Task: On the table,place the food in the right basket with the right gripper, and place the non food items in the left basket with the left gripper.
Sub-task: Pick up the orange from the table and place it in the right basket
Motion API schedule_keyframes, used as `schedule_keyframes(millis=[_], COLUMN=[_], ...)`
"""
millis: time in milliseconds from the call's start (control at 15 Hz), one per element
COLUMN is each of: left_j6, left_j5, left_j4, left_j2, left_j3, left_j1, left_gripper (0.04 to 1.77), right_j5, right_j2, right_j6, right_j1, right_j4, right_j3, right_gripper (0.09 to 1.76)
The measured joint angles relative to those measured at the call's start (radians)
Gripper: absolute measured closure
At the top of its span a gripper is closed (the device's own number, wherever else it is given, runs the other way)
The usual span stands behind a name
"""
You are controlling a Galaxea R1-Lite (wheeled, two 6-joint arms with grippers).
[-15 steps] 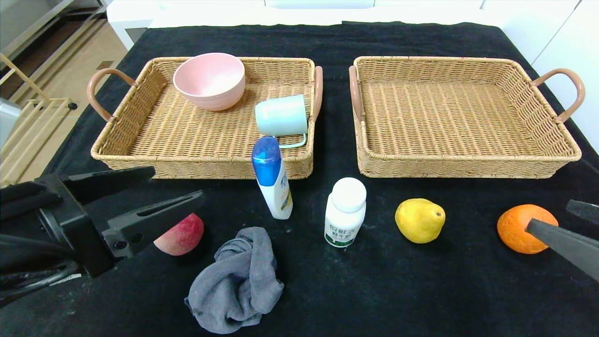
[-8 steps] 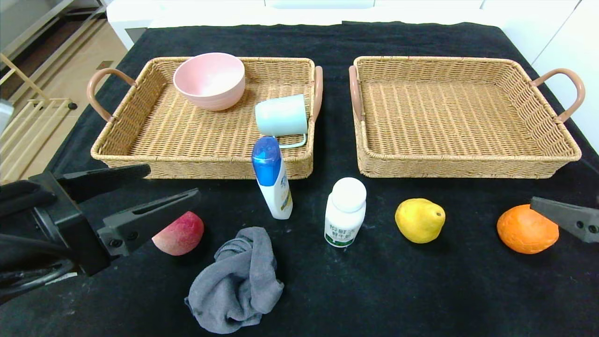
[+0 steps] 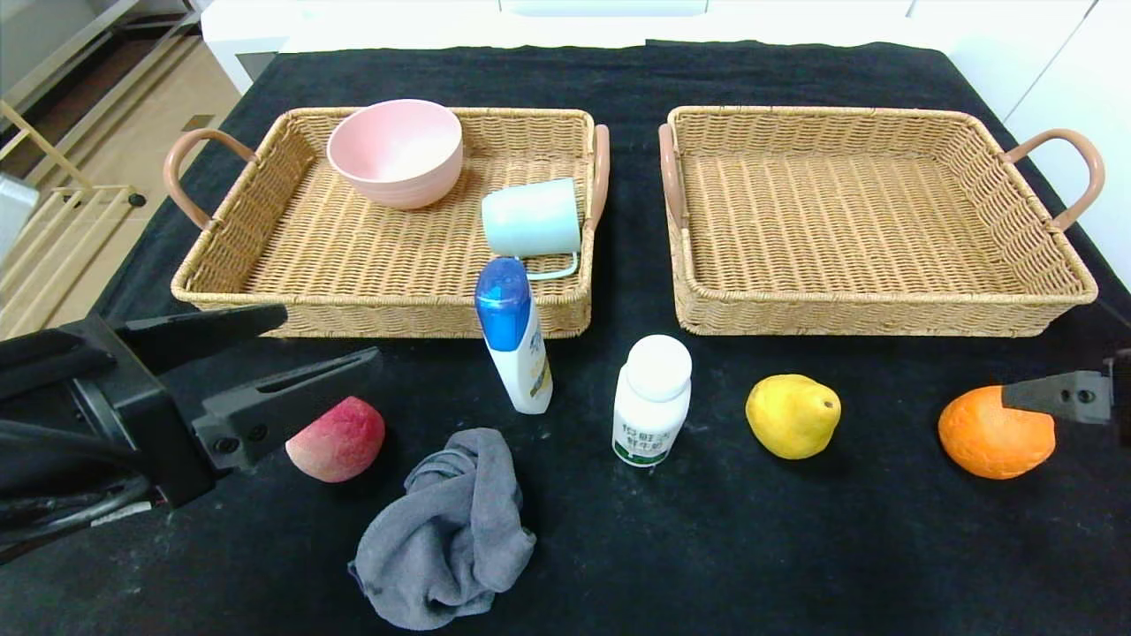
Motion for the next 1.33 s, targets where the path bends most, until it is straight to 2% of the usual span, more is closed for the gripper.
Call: schedule_keyframes(millis=[133, 333, 800, 1333], left_j6=[0.001, 0.003, 0.003, 0.003], left_j5=[0.0, 0.0, -0.001, -0.001], left_j4=[0.003, 0.002, -0.001, 0.0], left_j2=[-0.003, -0.006, -0.022, -0.027], left_j3=[0.001, 0.002, -0.004, -0.004], left_j1=[-0.001, -0.001, 0.0, -0.001], left_gripper=[0.05, 0.05, 0.05, 0.05], right_j5=[0.056, 0.065, 0.099, 0.101], right_j2=[0.038, 0.081, 0.177, 0.224], right_j6=[0.009, 0.011, 0.024, 0.047], right_j1=[-0.037, -0.076, -0.09, -0.101], right_j4=[-0.002, -0.004, -0.093, -0.096], right_j3=[-0.007, -0.009, 0.015, 0.034], right_gripper=[0.09, 0.09, 0.09, 0.09])
